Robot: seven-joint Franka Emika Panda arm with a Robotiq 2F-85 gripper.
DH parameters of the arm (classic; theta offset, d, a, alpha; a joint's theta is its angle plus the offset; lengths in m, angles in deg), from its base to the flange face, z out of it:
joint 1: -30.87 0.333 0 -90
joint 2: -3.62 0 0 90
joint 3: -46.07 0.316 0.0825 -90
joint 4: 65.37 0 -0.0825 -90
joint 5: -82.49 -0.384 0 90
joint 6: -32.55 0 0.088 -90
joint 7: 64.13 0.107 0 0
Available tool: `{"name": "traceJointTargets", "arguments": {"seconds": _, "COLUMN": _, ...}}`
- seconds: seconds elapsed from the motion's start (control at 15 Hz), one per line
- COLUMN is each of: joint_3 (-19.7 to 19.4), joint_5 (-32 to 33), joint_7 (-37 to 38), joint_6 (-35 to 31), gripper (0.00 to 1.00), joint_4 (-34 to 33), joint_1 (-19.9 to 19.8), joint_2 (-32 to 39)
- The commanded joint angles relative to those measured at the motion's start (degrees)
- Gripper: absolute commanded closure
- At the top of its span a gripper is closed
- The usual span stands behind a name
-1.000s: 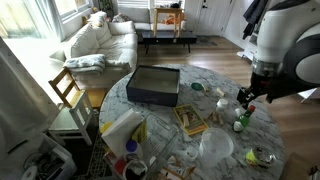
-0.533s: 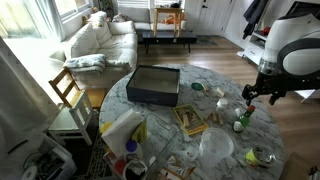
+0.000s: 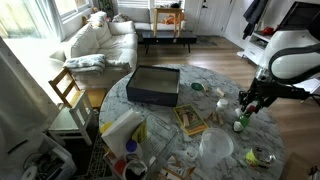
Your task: Pour the contents of the plastic cup onto the table, put the green bottle in the plastic cup and then put the plastic cup in the clear case
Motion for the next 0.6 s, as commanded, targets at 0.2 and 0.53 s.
{"name": "traceJointTargets", "arguments": {"seconds": 0.2, "joint_3": -0.7, "joint_5": -3.6, "joint_7": -3.1, "joint_6": -2.4, "gripper": 0.51, "joint_4": 0.7, "joint_1": 0.1, "joint_2": 2.0}}
{"name": "traceJointTargets", "arguments": {"seconds": 0.53, "joint_3": -0.5, "joint_5": -2.7, "joint_7": -2.5, "joint_6": -1.2, "gripper": 0.77, "joint_4": 0.2, "joint_1": 0.2, "joint_2": 2.3}}
